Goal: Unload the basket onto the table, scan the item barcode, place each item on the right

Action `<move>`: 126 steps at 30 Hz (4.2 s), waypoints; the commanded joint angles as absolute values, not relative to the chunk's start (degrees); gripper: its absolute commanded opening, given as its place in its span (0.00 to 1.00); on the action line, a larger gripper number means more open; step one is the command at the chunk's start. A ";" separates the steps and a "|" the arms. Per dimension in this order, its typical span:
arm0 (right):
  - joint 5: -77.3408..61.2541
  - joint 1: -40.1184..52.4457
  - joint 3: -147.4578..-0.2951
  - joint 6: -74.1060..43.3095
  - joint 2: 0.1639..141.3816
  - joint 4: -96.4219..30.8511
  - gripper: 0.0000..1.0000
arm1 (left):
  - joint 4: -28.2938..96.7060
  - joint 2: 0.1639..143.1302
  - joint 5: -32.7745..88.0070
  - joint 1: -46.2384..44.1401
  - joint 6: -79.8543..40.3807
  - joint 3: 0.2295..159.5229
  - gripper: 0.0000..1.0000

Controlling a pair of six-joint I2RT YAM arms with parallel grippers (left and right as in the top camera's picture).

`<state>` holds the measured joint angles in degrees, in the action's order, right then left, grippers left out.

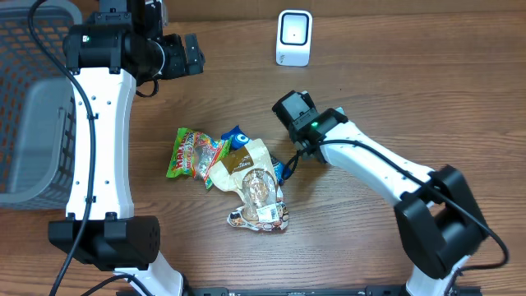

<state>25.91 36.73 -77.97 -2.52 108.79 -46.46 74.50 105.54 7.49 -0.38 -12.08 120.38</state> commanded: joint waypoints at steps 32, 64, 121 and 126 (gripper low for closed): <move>30.04 30.28 -80.44 -6.02 119.90 -47.29 0.04 | 74.35 105.75 7.07 -0.78 -12.25 120.90 1.00; -29.56 14.96 -86.87 -18.39 119.50 -48.29 0.26 | 74.35 105.75 7.07 -0.78 -12.25 120.90 1.00; -0.56 25.98 -97.71 -26.85 119.96 -48.99 0.04 | 74.37 105.75 7.07 -0.82 -12.25 120.90 1.00; 0.23 25.58 -108.75 -22.44 119.96 -48.16 0.04 | 74.37 105.75 7.07 -0.82 -12.25 120.90 1.00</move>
<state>-0.21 26.22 -101.23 -26.94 120.79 -49.69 74.52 105.54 7.49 -0.38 -12.08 120.38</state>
